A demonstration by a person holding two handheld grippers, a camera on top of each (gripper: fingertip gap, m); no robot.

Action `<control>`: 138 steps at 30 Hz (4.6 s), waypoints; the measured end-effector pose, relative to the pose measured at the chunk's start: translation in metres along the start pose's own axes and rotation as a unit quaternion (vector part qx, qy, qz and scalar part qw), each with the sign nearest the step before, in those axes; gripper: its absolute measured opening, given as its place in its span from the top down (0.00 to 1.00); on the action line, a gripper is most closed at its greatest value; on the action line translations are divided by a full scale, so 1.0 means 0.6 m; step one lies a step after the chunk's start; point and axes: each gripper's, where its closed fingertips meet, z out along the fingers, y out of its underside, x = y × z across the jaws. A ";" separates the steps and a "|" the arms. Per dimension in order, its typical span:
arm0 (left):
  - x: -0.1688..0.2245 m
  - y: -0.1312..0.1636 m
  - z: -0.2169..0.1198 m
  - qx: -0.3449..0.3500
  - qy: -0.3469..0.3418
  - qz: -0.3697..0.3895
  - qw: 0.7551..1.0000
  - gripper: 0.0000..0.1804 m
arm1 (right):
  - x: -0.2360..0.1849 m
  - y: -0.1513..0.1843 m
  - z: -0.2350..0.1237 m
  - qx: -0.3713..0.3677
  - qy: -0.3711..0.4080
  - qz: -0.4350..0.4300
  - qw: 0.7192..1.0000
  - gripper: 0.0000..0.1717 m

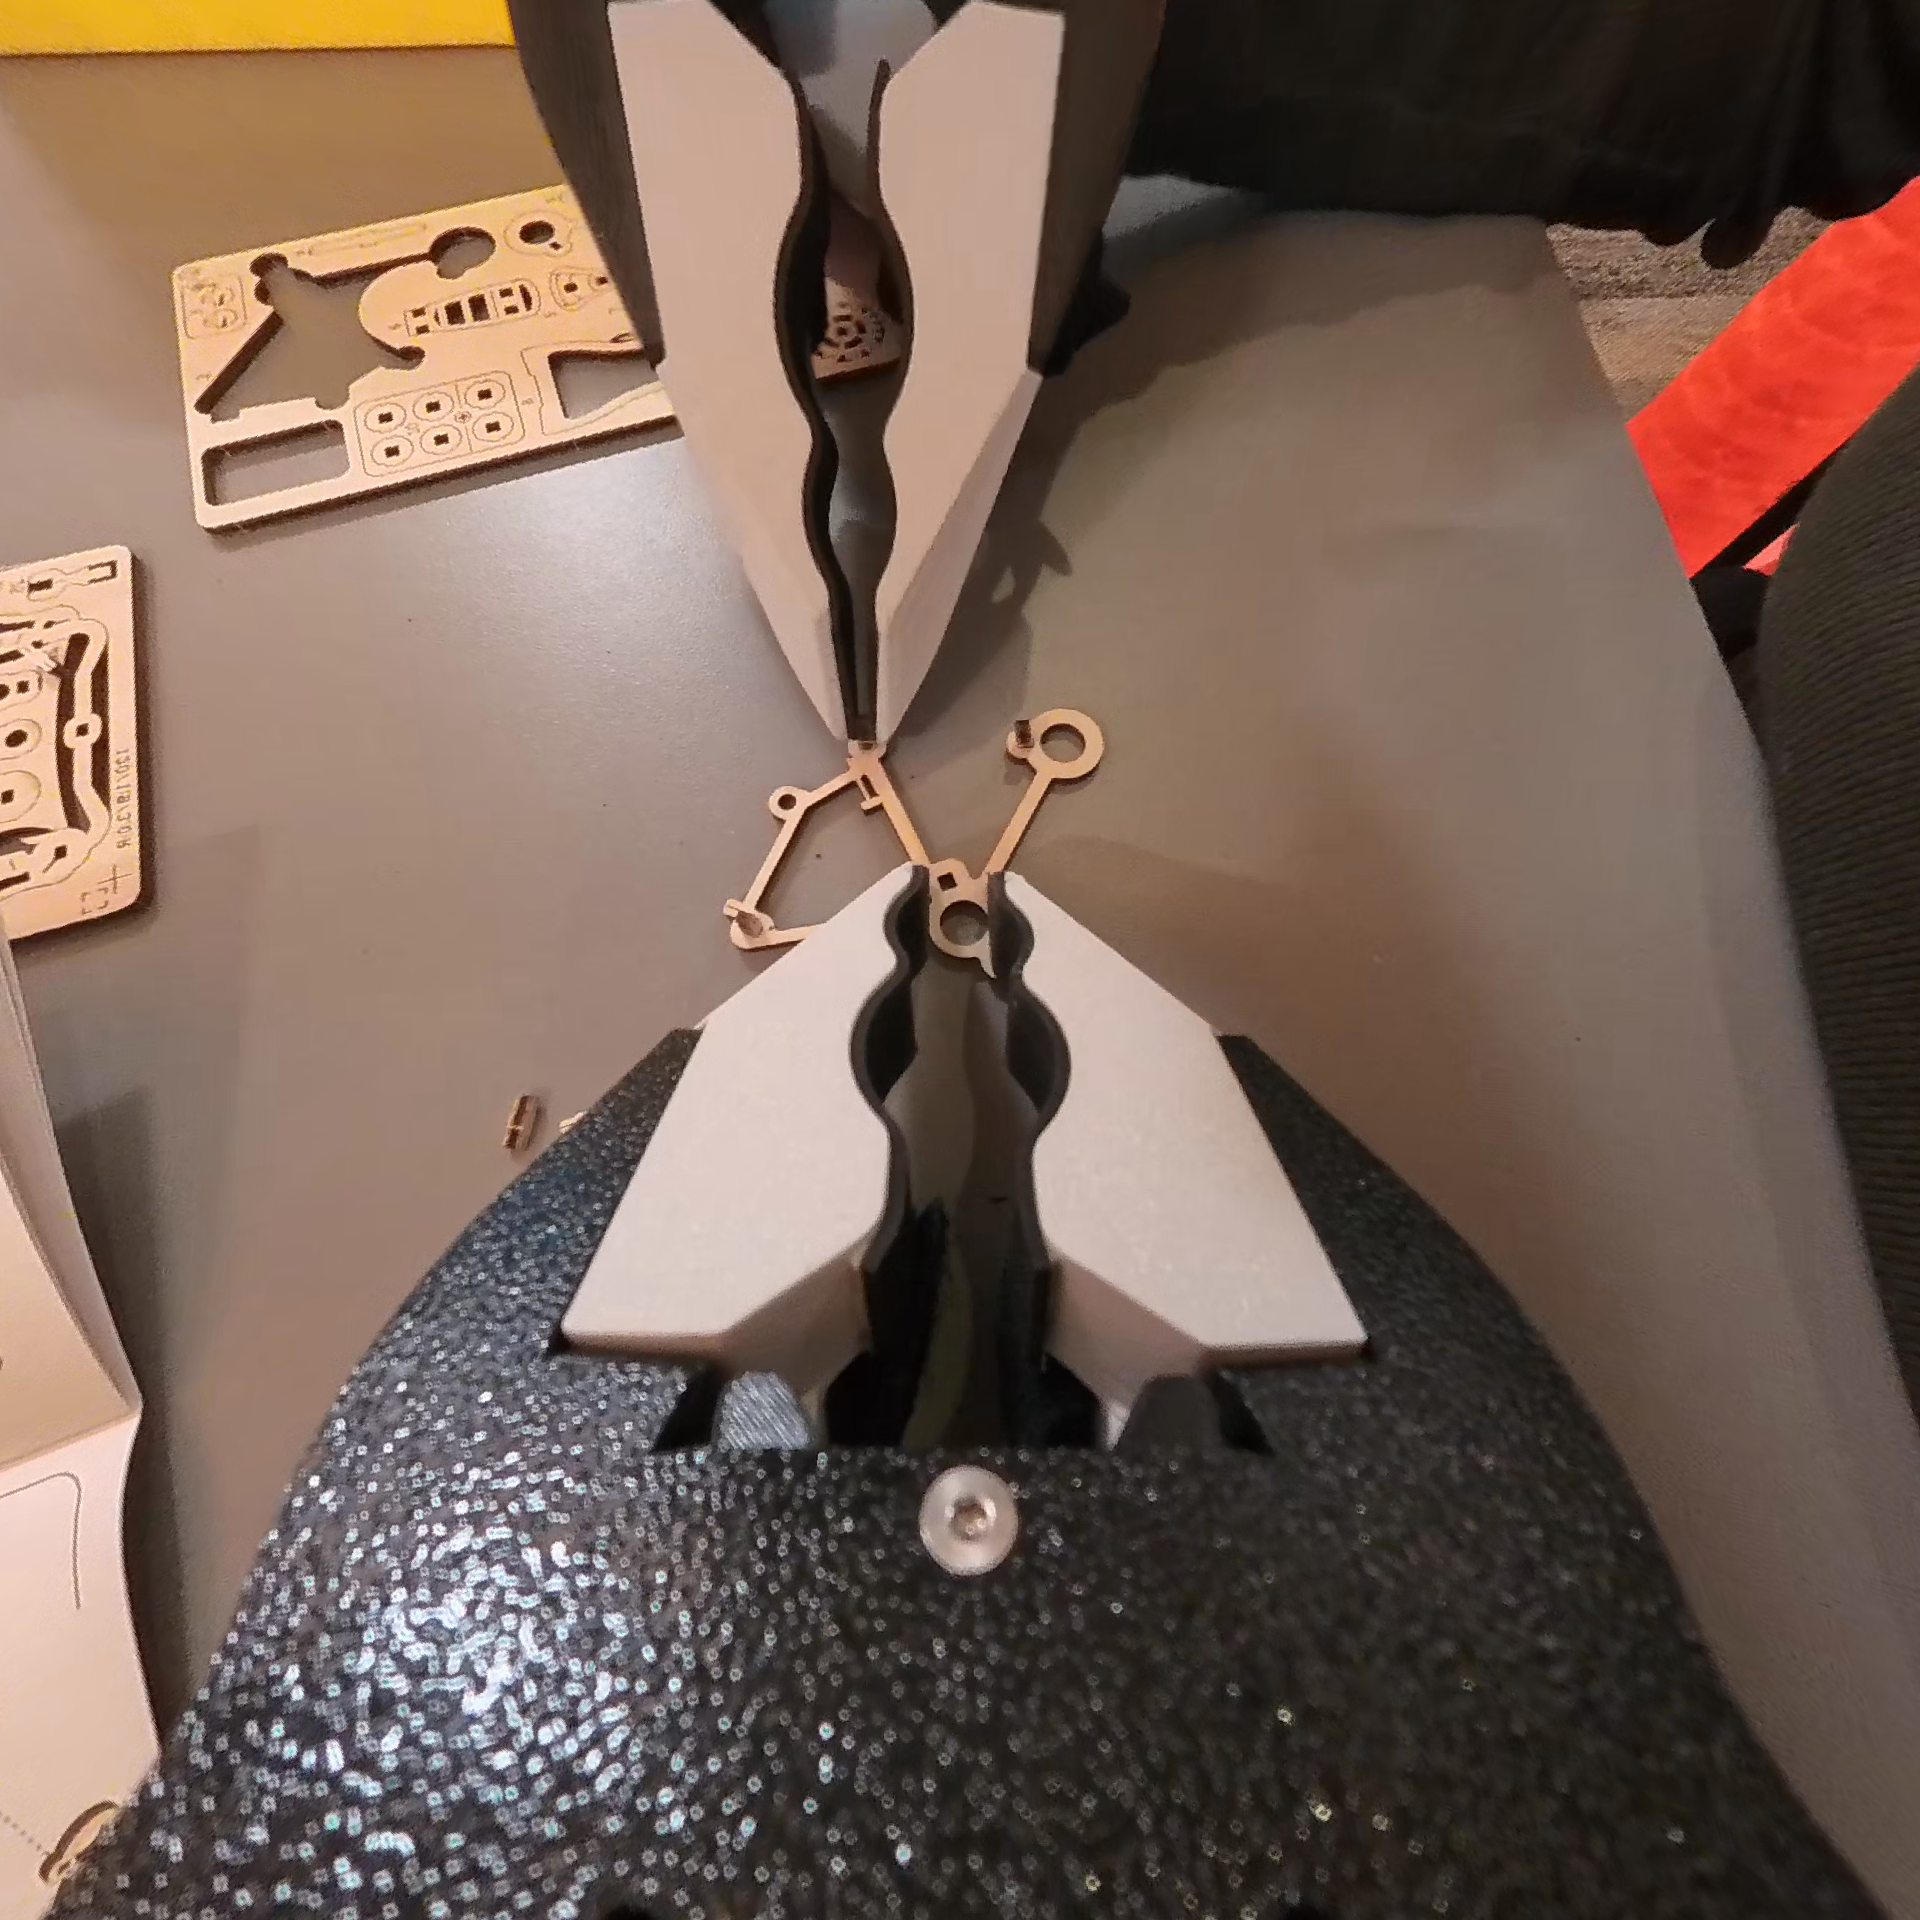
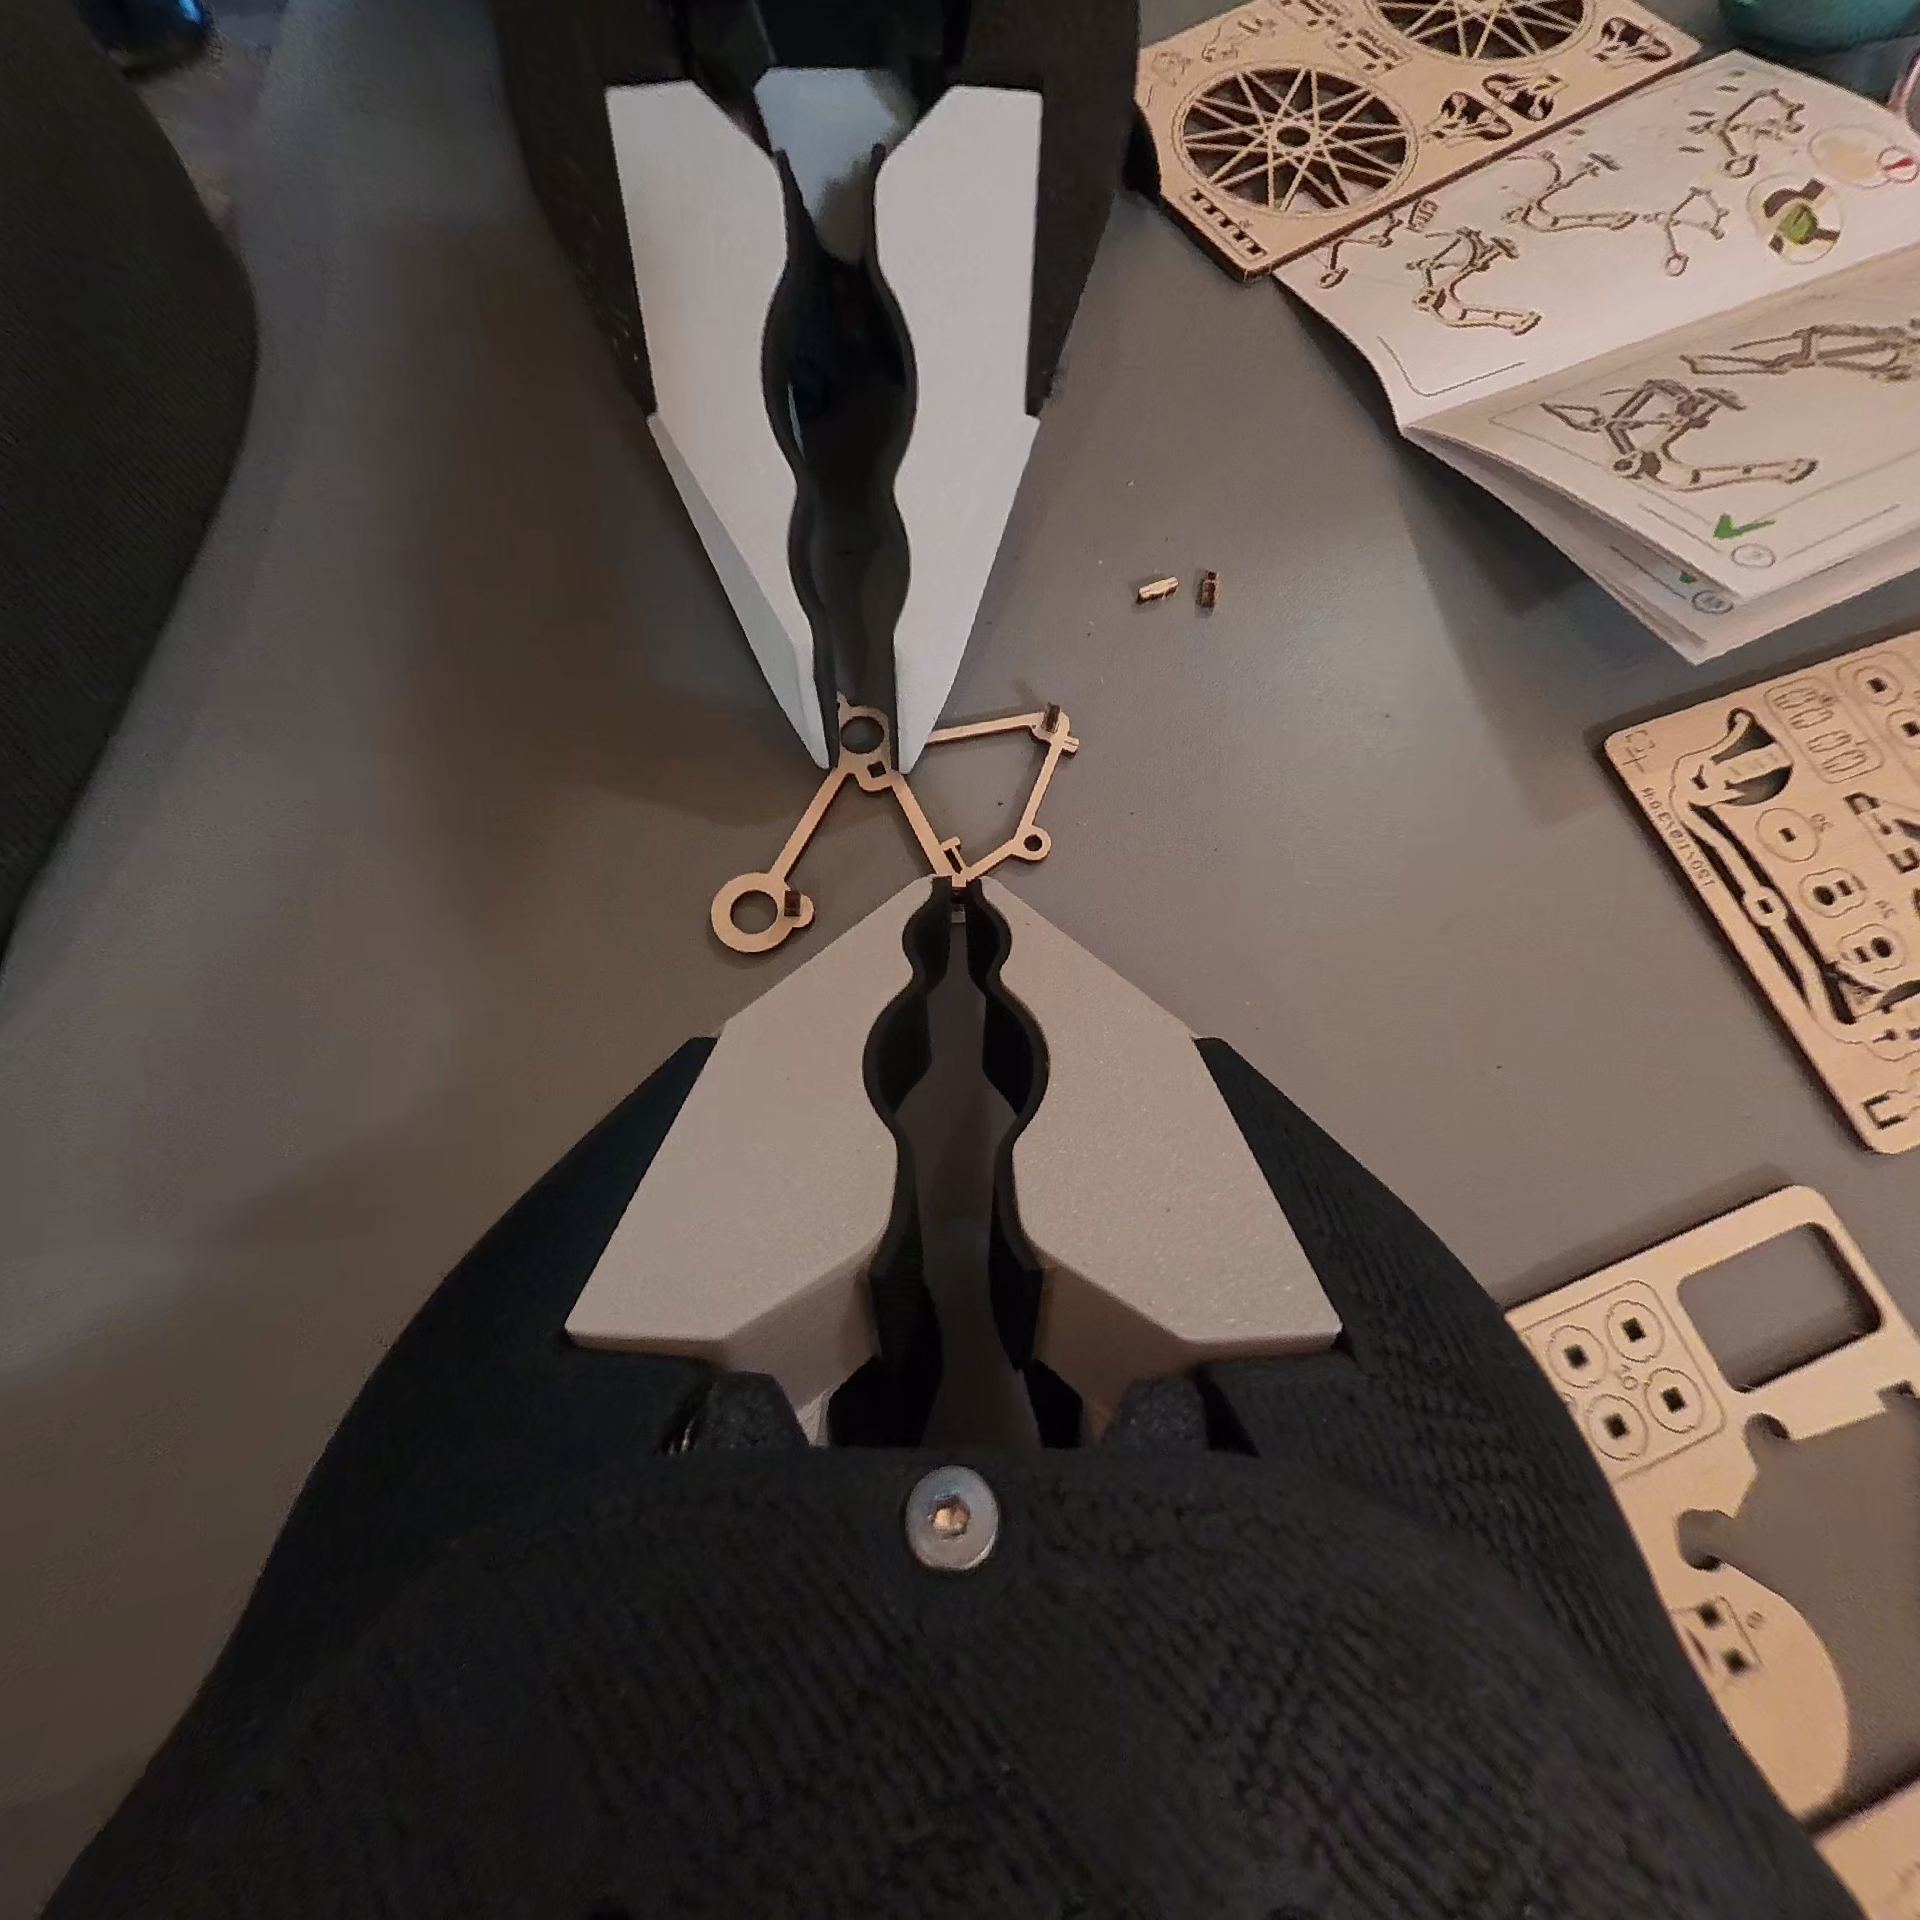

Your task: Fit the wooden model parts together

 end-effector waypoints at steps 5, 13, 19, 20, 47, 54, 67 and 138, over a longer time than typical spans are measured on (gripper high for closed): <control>0.000 0.000 0.000 0.000 0.000 0.000 1.000 0.95 | 0.000 0.001 0.001 -0.019 0.012 -0.004 1.000 0.99; 0.000 0.000 0.000 -0.001 0.000 0.000 1.000 0.95 | 0.000 0.002 0.004 -0.031 0.022 -0.010 0.999 0.99; -0.001 0.000 0.000 0.000 0.000 -0.001 1.000 0.95 | -0.001 0.002 0.003 -0.018 0.004 0.011 1.000 0.99; -0.001 0.000 0.000 0.000 0.000 -0.001 1.000 0.95 | -0.001 0.002 0.003 -0.020 0.006 0.007 1.000 0.99; -0.002 -0.001 0.000 -0.001 -0.002 -0.003 1.000 0.95 | -0.001 0.004 0.002 0.008 -0.026 0.033 0.999 0.99; -0.002 -0.001 0.000 -0.001 -0.004 -0.004 1.000 0.95 | 0.000 0.004 0.002 0.003 -0.018 0.035 0.999 0.99; -0.003 0.000 0.001 -0.001 -0.005 -0.004 1.000 0.95 | 0.001 0.001 0.002 0.012 -0.018 0.043 0.999 0.99; -0.004 -0.002 0.002 -0.002 -0.010 -0.014 1.000 0.96 | -0.006 0.007 -0.006 0.011 0.047 0.019 0.999 0.99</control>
